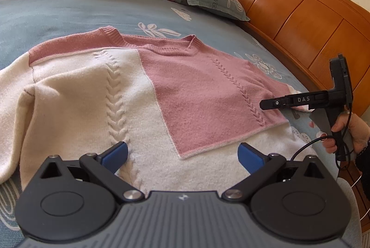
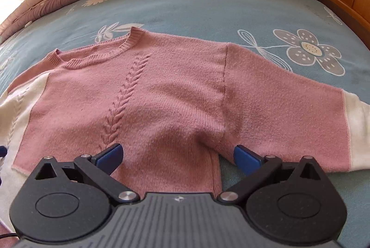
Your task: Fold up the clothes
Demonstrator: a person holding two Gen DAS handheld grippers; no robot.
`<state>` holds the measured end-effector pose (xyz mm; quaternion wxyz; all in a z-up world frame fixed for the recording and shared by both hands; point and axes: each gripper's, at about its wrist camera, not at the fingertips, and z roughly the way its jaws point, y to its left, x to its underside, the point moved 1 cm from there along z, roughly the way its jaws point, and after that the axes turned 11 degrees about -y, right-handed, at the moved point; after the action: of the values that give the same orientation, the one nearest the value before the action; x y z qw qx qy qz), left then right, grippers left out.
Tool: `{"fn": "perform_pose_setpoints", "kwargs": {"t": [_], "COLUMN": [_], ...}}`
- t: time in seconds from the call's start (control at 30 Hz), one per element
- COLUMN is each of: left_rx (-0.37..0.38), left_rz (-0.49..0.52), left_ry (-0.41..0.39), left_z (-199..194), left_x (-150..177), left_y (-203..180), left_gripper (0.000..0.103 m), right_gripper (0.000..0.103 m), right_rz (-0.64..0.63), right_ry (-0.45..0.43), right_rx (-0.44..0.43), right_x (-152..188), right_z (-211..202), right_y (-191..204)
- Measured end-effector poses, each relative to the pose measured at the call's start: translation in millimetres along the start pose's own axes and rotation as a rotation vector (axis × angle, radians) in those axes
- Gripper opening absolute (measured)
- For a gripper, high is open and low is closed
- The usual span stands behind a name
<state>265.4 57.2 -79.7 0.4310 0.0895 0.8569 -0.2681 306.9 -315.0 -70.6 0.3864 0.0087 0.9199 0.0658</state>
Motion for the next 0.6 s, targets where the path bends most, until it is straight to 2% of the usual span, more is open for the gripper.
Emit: {"fn": "perform_pose_setpoints", "kwargs": {"t": [0.1, 0.27, 0.37, 0.43, 0.5, 0.6], "left_rx": [-0.001, 0.002, 0.01, 0.014, 0.014, 0.015], "left_rz": [0.0, -0.007, -0.02, -0.026, -0.026, -0.029], "left_ry": [0.001, 0.004, 0.003, 0.001, 0.001, 0.001], "left_z": [-0.1, 0.1, 0.9, 1.7, 1.6, 1.3], "left_x": [0.0, -0.5, -0.7, -0.9, -1.1, -1.4], "left_y": [-0.4, 0.4, 2.6, 3.5, 3.3, 3.7], "left_gripper": [0.101, 0.101, 0.101, 0.102, 0.102, 0.102], "right_gripper": [0.103, 0.103, 0.103, 0.103, 0.103, 0.103], "right_rz": [0.062, 0.278, 0.402, 0.441, 0.439, 0.505], "right_ry": [-0.052, -0.136, -0.12, -0.112, -0.185, -0.226], "right_rx": [0.047, 0.172, 0.195, 0.205, 0.184, 0.21], "right_x": [-17.1, -40.0, -30.8, -17.7, -11.0, -11.3], "right_z": [-18.4, -21.9, -13.4, -6.9, -12.7, -24.1], "right_y": [-33.9, -121.6, -167.3, -191.9, -211.1, -239.2]}}
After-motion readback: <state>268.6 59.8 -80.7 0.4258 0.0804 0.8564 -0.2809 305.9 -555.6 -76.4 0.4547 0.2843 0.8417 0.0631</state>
